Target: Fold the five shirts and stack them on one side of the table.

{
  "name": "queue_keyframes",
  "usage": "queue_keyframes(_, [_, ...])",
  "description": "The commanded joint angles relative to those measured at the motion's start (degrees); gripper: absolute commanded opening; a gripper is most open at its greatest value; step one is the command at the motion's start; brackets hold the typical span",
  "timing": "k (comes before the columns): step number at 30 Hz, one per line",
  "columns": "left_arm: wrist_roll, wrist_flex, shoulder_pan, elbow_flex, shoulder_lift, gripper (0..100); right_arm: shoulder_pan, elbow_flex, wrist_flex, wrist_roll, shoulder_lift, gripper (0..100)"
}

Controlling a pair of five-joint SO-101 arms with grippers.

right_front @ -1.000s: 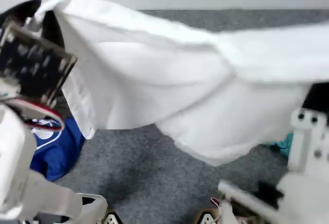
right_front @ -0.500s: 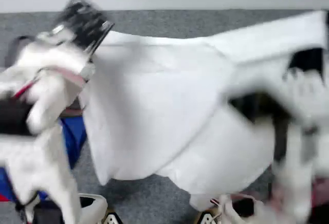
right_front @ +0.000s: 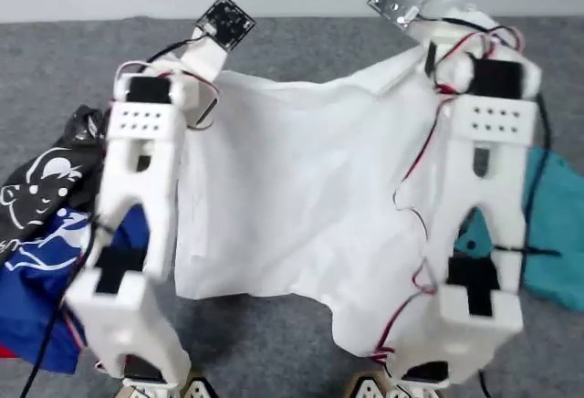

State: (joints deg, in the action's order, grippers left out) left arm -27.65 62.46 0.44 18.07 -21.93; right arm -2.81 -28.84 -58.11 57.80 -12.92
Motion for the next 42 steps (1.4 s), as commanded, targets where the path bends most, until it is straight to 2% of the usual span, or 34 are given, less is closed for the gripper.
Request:
queue_keyframes(1, [-1.58,-1.85,-0.44,15.52,-9.32,0,0.75,-1.49,10.77,-0.79,-3.38,1.0])
queue_keyframes(5, [-3.69,1.23,-0.53,34.51,-21.45,0,1.27,-1.58,21.85,-0.79,-7.52,1.0])
queue_keyframes(12, [-9.32,11.87,-0.35,64.22,-37.36,0,1.89,-1.58,35.21,-0.7,-9.54,1.0])
queue_keyframes(15, [-11.08,16.44,-0.26,71.52,-40.97,0,2.86,-1.58,36.09,-0.62,-9.19,1.0])
queue_keyframes(19, [-11.25,21.19,-0.26,75.12,-42.11,0,4.18,-1.58,34.95,-0.53,-9.1,1.0])
queue_keyframes(23, [-11.25,28.31,0.0,75.65,-41.93,0,4.88,-1.67,25.1,-0.53,-8.57,1.0])
queue_keyframes(28, [-11.08,38.42,-0.09,77.93,-41.58,0,4.79,-1.58,8.04,-0.79,-4.62,1.0])
queue_keyframes(32, [-10.99,38.24,-1.49,77.67,-40.7,0,4.26,-1.58,-6.37,-1.05,-1.63,1.0])
queue_keyframes(36, [-10.9,38.24,-1.49,73.45,-38.15,0,3.47,-1.58,-16.92,-4.4,0.13,1.0])
queue_keyframes(42, [-10.9,38.24,-1.49,54.55,-26.99,0,1.8,-1.58,-30.73,-7.3,1.36,1.0])
